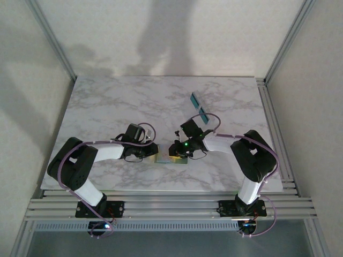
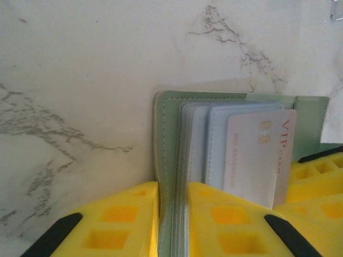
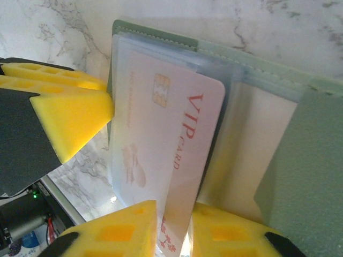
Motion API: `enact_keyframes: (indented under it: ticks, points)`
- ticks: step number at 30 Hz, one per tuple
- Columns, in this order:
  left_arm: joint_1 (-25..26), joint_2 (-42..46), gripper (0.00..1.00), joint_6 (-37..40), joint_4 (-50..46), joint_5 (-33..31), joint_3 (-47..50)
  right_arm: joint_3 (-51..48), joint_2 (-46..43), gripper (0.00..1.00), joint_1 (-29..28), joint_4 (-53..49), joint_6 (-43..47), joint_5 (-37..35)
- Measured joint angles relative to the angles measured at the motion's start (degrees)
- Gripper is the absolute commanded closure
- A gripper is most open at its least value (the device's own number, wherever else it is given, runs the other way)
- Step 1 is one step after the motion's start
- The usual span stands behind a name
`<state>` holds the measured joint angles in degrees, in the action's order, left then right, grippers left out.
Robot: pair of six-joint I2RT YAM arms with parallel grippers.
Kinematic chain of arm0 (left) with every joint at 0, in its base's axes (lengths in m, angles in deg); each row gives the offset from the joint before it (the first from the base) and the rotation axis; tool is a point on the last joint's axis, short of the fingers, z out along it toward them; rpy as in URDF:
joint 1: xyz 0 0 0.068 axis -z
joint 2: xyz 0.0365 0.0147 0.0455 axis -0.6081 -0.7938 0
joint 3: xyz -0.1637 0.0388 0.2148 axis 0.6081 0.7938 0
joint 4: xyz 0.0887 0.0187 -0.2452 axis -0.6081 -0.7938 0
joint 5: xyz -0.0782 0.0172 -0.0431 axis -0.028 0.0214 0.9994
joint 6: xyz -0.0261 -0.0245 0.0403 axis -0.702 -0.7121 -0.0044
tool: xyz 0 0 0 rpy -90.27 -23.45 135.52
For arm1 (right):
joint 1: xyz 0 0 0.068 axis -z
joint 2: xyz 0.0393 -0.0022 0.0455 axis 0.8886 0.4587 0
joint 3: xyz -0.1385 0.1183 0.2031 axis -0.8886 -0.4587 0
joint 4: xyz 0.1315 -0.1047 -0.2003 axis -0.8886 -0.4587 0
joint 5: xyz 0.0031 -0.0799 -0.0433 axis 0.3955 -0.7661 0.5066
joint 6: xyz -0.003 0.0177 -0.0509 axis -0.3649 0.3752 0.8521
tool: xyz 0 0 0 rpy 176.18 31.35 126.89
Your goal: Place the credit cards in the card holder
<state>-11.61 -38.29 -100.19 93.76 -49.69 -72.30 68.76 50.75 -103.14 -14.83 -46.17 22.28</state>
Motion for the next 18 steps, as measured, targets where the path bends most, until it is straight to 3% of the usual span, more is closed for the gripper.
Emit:
enact_keyframes:
  ticks: [8, 15, 18]
  points:
    - [0.1, 0.0, 0.82, 0.0, 0.2, -0.1, 0.0, 2.2, -0.1, 0.65, 0.1, -6.6, 4.1, -3.2]
    - [0.3, 0.0, 0.81, -0.2, 1.0, -0.4, 0.8, 4.0, -0.1, 0.81, 0.1, -8.2, 5.5, -4.3]
    - [0.3, 0.0, 0.81, -0.2, 1.5, -0.4, 1.0, 4.4, 0.3, 0.83, 0.1, -8.3, 5.8, -4.0]
